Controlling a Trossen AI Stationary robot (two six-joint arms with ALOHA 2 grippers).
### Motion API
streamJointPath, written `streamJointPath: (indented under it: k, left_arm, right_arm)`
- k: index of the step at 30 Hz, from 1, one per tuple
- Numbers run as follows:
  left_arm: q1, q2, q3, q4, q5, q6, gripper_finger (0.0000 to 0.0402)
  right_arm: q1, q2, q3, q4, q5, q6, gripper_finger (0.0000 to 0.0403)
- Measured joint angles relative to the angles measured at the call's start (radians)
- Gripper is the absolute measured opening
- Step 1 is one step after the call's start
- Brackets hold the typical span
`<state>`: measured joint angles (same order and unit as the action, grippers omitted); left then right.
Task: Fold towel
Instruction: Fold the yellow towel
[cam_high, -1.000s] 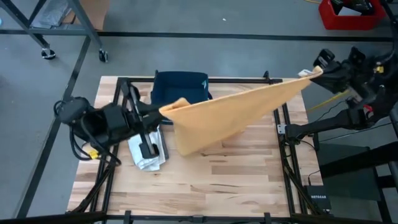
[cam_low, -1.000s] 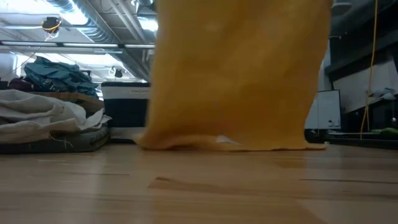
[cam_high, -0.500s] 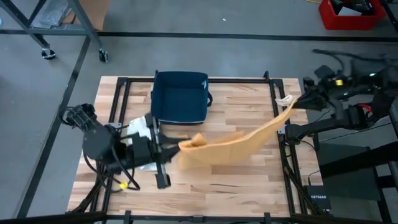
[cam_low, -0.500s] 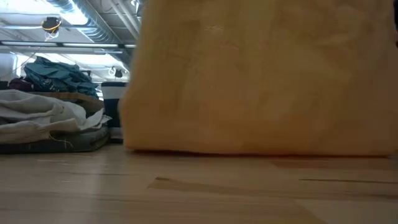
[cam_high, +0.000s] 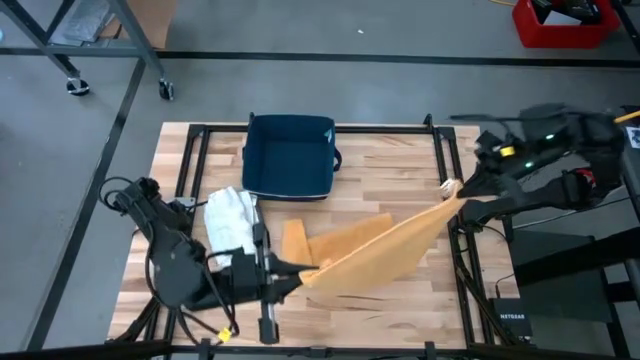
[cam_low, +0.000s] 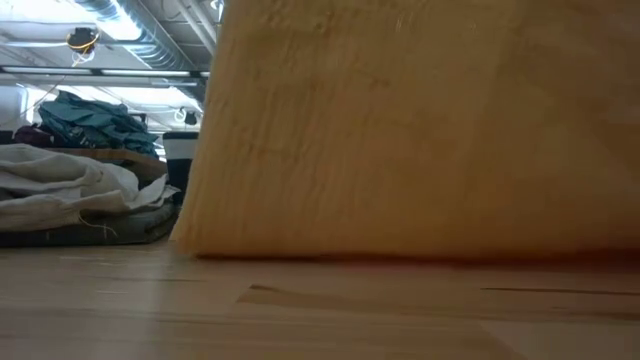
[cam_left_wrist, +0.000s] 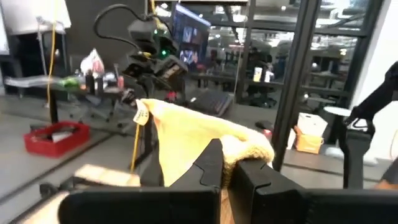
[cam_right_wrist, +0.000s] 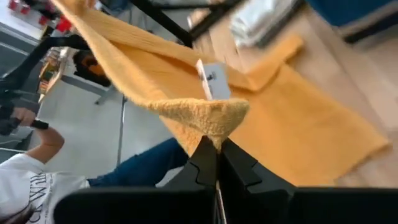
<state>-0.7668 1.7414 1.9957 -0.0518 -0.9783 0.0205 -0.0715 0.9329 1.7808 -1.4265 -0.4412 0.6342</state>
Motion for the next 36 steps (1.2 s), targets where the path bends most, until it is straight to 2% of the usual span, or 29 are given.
streamJointPath:
  k: [5,9,17,25,36]
  left_arm:
    - [-0.041,0.049,0.000,-0.046,-0.085,-0.126,0.0000]
    - [-0.062,0.085,0.000,-0.043,-0.110,-0.194,0.0000]
    - [-0.093,0.164,0.000,-0.148,-0.225,-0.431,0.0000]
    - [-0.096,0.199,0.000,-0.376,-0.368,-0.683,0.0000]
    - [-0.036,0.199,-0.005,-0.855,-0.387,-1.126,0.0000]
  right_arm:
    - [0.000,-0.087,-0.212,0.091,-0.066,0.083,0.0004]
    - [0.000,-0.168,-0.370,0.204,-0.107,0.152,0.0004]
    - [0.000,-0.276,-0.580,0.277,-0.120,0.204,0.0004]
    - [0.000,-0.293,-0.707,0.309,-0.120,0.170,0.0004]
    - [0.000,-0.293,-0.824,0.334,-0.095,0.114,0.0004]
